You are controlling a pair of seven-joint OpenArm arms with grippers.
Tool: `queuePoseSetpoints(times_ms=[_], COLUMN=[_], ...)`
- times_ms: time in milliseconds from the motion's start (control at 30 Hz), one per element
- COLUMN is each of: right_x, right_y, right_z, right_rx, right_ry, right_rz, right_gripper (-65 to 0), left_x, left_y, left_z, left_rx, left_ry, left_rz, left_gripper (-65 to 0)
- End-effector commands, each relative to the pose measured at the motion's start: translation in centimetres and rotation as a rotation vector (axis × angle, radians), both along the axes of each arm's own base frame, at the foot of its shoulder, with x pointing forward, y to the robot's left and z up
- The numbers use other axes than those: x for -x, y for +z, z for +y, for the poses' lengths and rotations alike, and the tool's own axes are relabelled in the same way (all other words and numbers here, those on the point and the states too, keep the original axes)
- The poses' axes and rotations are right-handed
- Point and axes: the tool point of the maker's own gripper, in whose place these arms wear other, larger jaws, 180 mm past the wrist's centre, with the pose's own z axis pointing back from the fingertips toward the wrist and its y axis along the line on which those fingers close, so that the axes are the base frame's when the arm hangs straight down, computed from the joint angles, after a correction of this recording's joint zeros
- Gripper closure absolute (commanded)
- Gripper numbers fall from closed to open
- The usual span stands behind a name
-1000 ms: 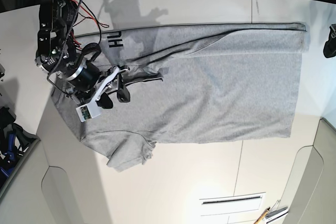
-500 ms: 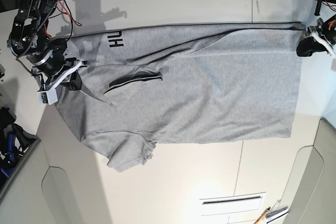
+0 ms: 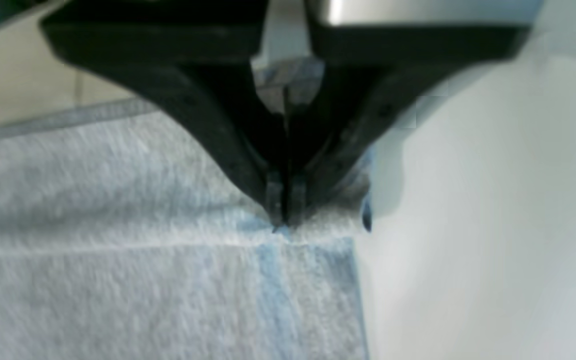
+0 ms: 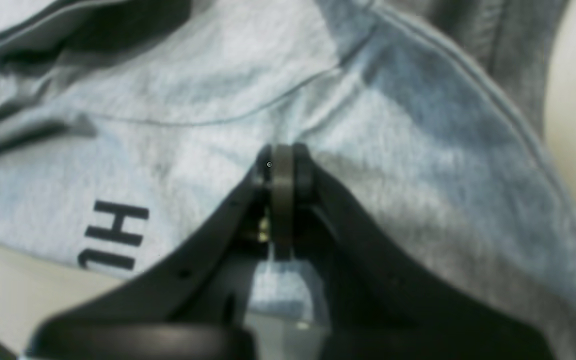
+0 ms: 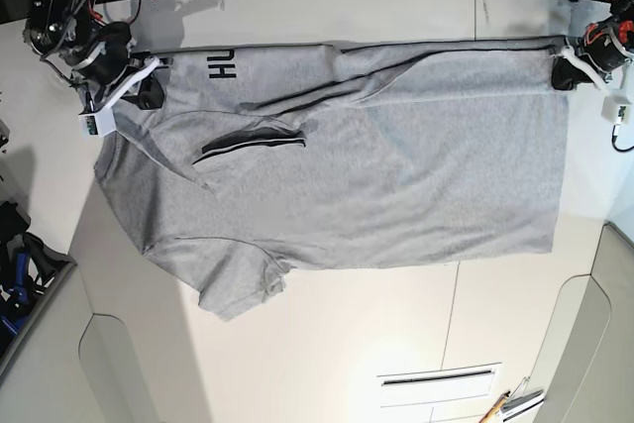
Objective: Fold the T-shirt properly
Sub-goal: 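Regrasp the shirt edge with the right gripper near the sleeve, then pull the shirt edge taut with both grippers and release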
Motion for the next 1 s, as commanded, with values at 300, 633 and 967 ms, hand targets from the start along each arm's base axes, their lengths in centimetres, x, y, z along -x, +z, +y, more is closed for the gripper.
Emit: queuePoseSetpoints(times_ms=[300,633,967], right_x=[6.5,7.5,1.6], right_y=[-0.8,1.5,8.0], right_z=[-3.3,-5.5,-3.8], right_rx=[0.118,0.083,0.060], right_ry=[0.029,-0.067,-0.029], right_rz=[0.162,0.128,-0.126], right_gripper=[0.0,0.0,-4.6], left_x=[6.6,6.8,3.5], left_y=[-0.5,-0.6,2.5], left_z=[0.2,0.4,-1.3], left_rx=[0.098,0.082,0.196], left_ry=[0.034,0.030,-0.028], left_rz=[0.167,0.173,0.003], left_gripper=[0.0,0.0,-19.3])
